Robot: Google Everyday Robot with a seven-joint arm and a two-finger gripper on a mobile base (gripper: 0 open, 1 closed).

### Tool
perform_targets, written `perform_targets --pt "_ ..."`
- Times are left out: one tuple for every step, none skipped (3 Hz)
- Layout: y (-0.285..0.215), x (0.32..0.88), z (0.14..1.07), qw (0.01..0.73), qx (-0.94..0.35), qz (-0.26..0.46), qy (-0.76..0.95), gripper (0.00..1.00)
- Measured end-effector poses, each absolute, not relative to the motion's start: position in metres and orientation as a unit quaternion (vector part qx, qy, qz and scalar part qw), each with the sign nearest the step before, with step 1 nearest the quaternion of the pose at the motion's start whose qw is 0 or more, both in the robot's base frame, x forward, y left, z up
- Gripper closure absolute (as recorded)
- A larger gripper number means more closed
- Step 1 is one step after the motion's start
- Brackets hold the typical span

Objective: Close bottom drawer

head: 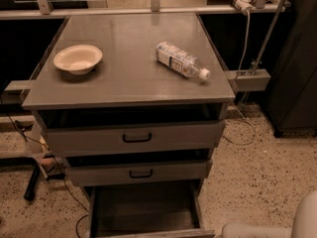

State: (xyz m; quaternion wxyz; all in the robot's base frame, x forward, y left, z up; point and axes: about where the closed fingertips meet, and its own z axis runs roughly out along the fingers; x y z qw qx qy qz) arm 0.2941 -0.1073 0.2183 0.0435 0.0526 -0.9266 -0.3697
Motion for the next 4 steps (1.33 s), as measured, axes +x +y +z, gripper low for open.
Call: perform_targets --pt "-0.104 0.317 0.21 0.014 -0.004 -0.394 -0.919 1.0" --pt "-0.108 0.344 0.204 -0.017 -0.051 -0.404 -0.913 1.0" --pt "-0.101 0.357 0.194 -0.033 -0.071 -0.401 -0.913 1.0" --pt "-0.088 0.366 0.176 -0.04 -0.079 -0.386 -0.918 1.0"
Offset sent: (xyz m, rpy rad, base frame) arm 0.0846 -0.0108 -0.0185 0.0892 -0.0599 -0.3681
